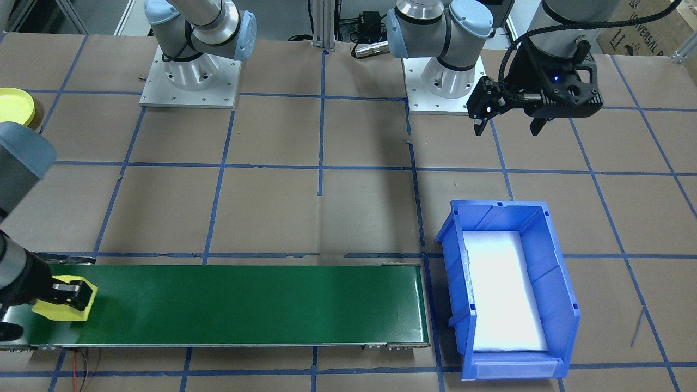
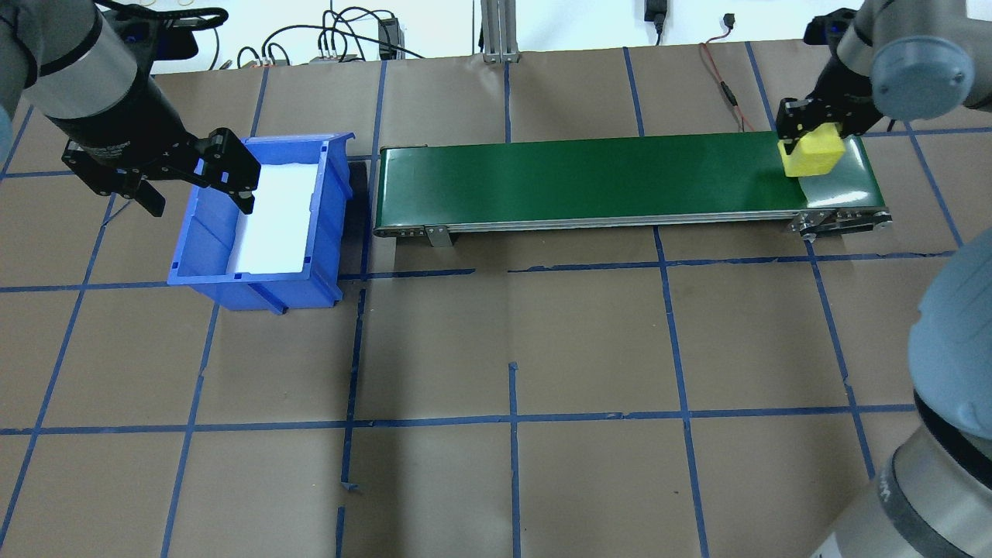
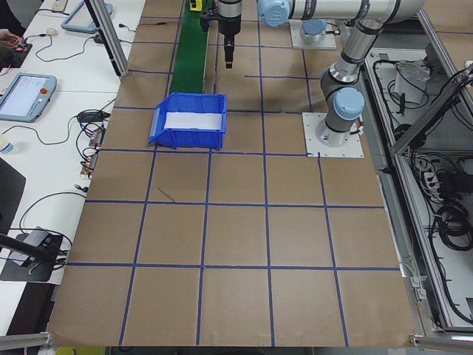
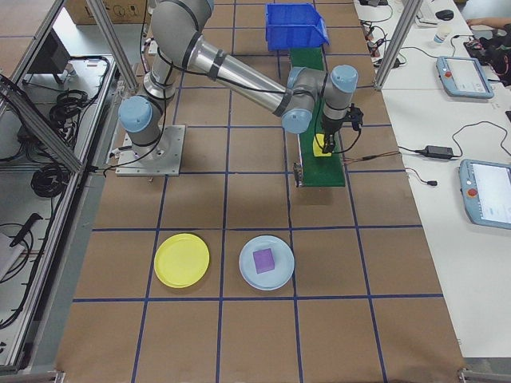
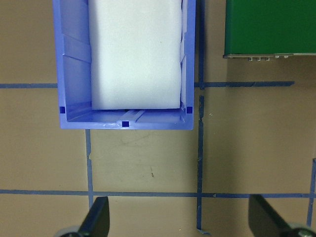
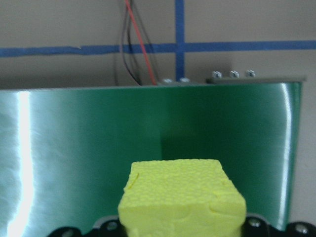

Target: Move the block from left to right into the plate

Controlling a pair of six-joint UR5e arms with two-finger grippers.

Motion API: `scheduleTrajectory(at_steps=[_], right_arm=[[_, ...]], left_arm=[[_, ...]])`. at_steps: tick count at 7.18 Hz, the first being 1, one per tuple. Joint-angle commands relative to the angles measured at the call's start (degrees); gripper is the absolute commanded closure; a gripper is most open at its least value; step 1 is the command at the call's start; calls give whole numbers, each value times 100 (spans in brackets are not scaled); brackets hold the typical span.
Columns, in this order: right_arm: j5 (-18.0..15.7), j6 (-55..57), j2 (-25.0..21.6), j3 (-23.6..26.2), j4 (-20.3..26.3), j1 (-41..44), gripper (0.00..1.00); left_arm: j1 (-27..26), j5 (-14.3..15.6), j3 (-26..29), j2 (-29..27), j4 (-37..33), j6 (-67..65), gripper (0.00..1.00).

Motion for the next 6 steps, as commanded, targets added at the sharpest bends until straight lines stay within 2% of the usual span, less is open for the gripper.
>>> scheduleTrajectory(at_steps=[1, 3, 5, 6], right_arm=[[-496, -1536, -368, 546, 471, -1188, 62], [-552, -2732, -1183, 1460, 499, -2691, 65], [-1024, -3413, -1319, 1719, 499, -3887, 65], [-1087, -3972, -1319, 1754, 499, -4598, 65]], left_arm=[[0, 0, 9, 0, 0, 1, 0], [0, 0, 9, 9, 0, 1, 0], [0, 0, 0, 17, -9, -17, 0], [0, 0, 9, 17, 0, -26, 0]])
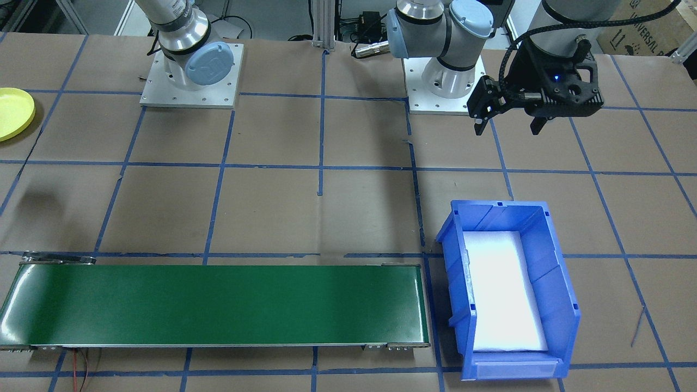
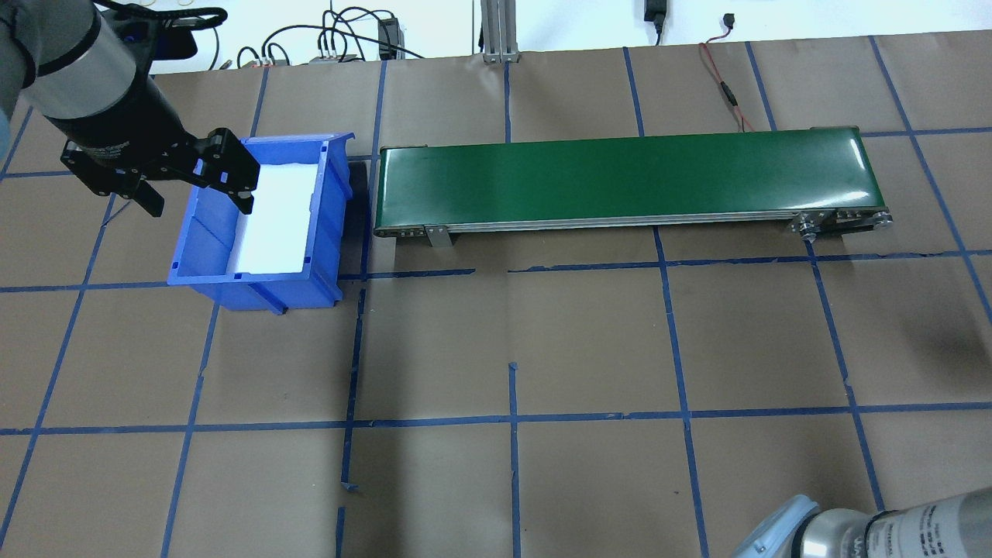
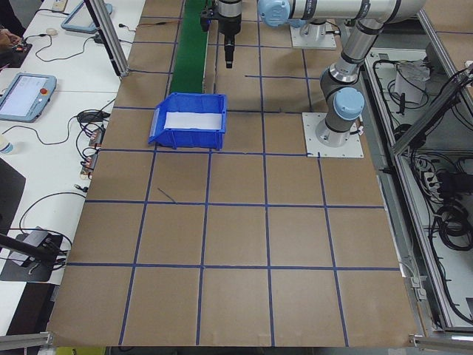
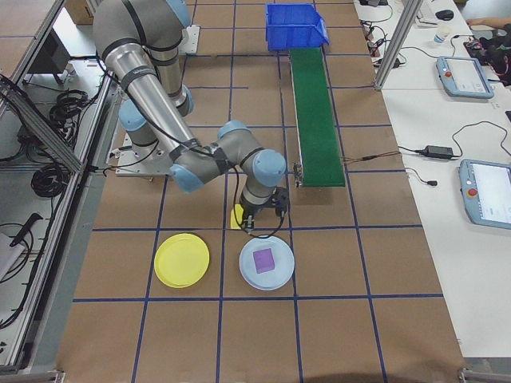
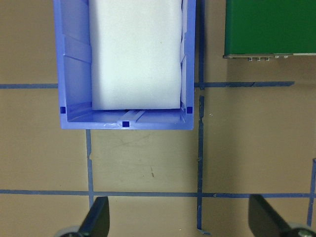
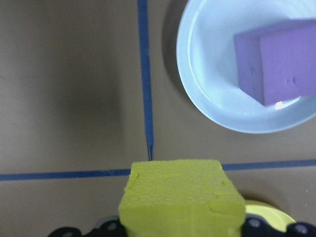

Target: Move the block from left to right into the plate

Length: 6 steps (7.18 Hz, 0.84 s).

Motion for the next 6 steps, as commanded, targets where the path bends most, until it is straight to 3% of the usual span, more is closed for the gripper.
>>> scheduleTrajectory(at_steps=[1, 3, 4, 6], right_arm=[[-128, -1118, -38, 233, -48, -1408, 64], [125, -1909, -29, 882, -1097, -1878, 63], [153, -2114, -38, 998, -1399, -1897, 60], [154, -2055, -21, 1008, -1411, -1897, 41]], left_arm=[[0, -2, -2, 2, 6, 11, 0], [9, -2, -2, -7, 6, 12, 0], [9, -2, -2, -7, 6, 12, 0], [9, -2, -2, -7, 6, 12, 0]])
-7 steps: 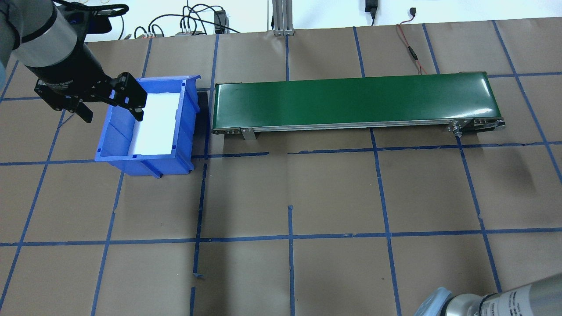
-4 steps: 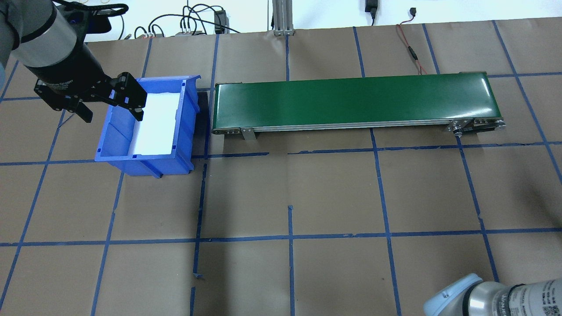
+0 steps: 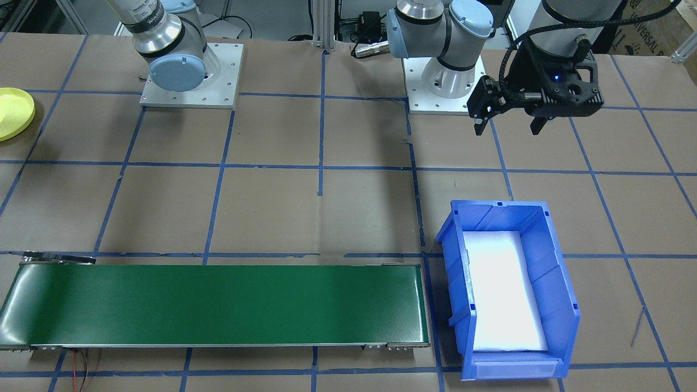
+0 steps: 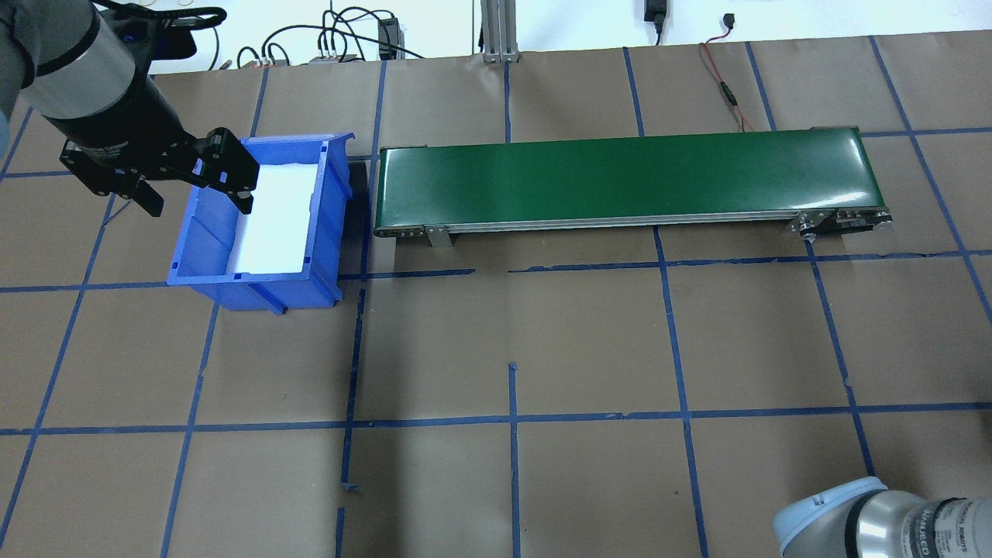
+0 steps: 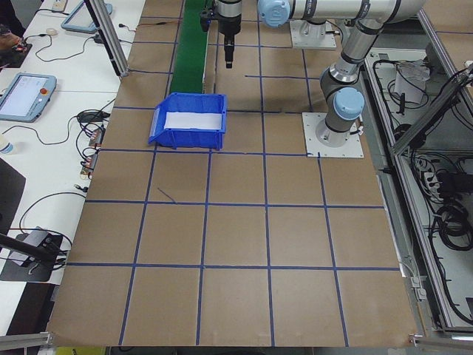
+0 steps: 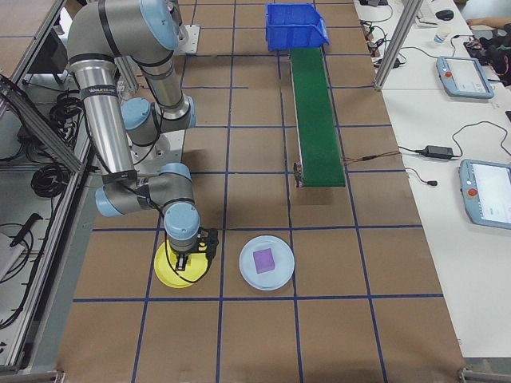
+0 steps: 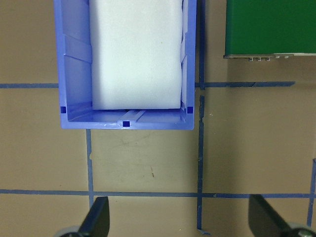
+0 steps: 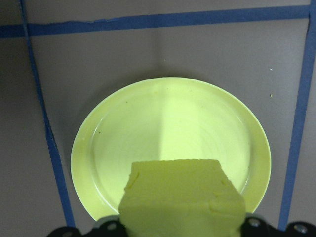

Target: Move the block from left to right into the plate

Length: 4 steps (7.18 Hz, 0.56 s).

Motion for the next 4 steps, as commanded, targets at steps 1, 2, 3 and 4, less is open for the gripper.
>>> scheduleTrajectory(at_steps=[1, 2, 3, 4], right_arm=[[27, 0, 65, 38, -95, -17, 22], [27, 9, 74, 38, -95, -17, 18], [27, 9, 74, 46, -95, -17, 17], [27, 9, 74, 47, -95, -17, 17]], left_arm=[[-5, 0, 0, 0, 0, 0, 0], [-6, 0, 0, 0, 0, 0, 0], [-6, -9, 0, -9, 0, -17, 0], [-6, 0, 0, -9, 0, -18, 0]])
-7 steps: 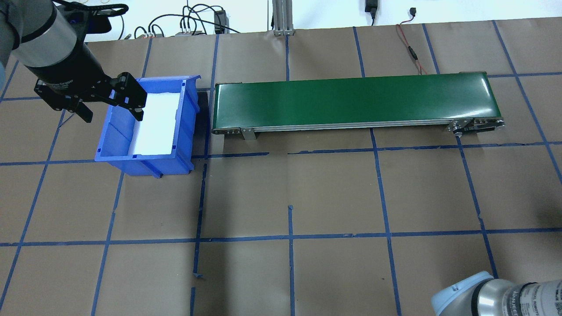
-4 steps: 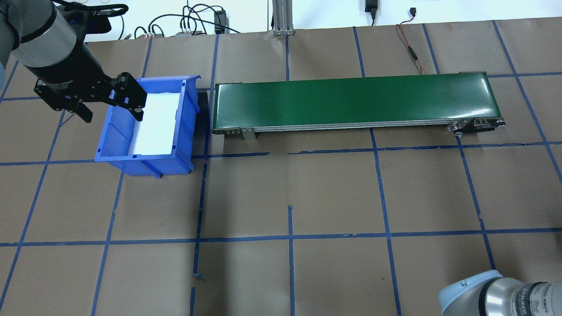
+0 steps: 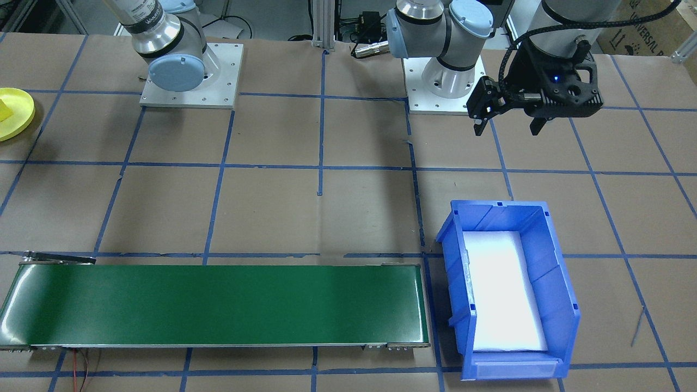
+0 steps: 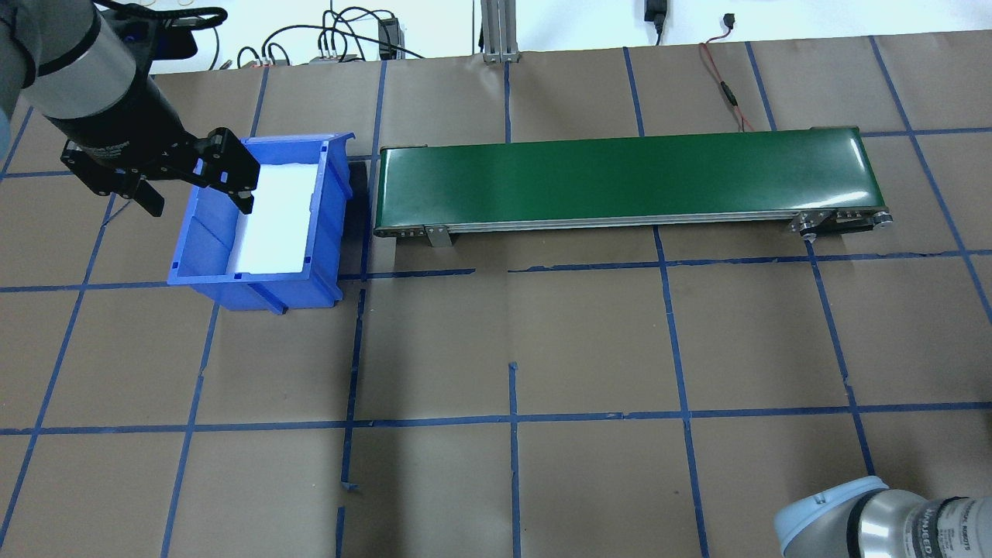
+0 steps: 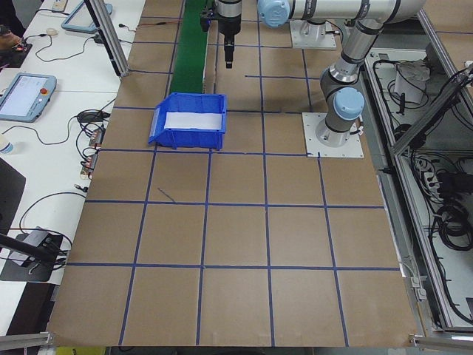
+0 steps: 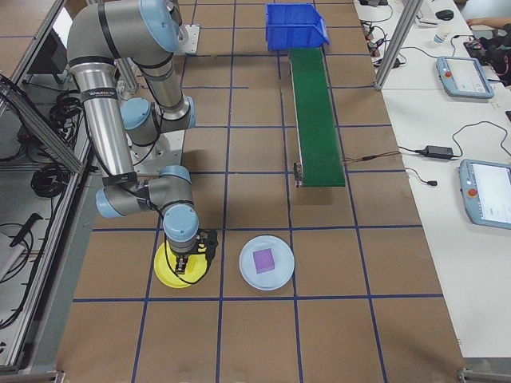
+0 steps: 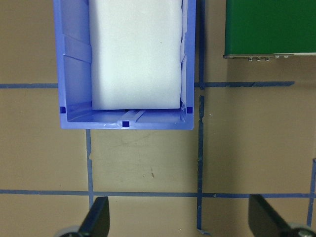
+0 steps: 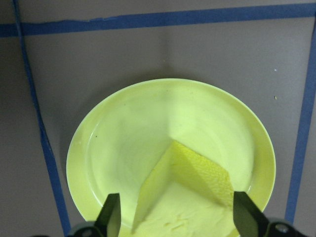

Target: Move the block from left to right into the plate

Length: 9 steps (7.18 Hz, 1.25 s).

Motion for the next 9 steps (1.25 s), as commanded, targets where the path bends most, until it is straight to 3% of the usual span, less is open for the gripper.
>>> scheduleTrajectory(at_steps=[1, 3, 5, 7, 8, 9], right_arm=[[10, 2, 22, 4, -1, 0, 17], [45, 324, -74, -66, 129, 78, 6], [202, 877, -276, -529, 445, 1048, 4], [212, 2227, -749, -1460, 1986, 1956, 1], [177, 2982, -1047, -1734, 2542, 2464, 0], [194, 3599, -1164, -1893, 2800, 2992, 0]], left_arm=[[-1, 4, 0, 6, 0, -6, 0], [-1, 4, 0, -3, 0, -6, 0], [-1, 4, 0, 6, 0, -15, 0], [-1, -5, 0, -3, 0, -24, 0], [-1, -5, 0, 6, 0, -32, 0], [-1, -5, 0, -3, 0, -32, 0]])
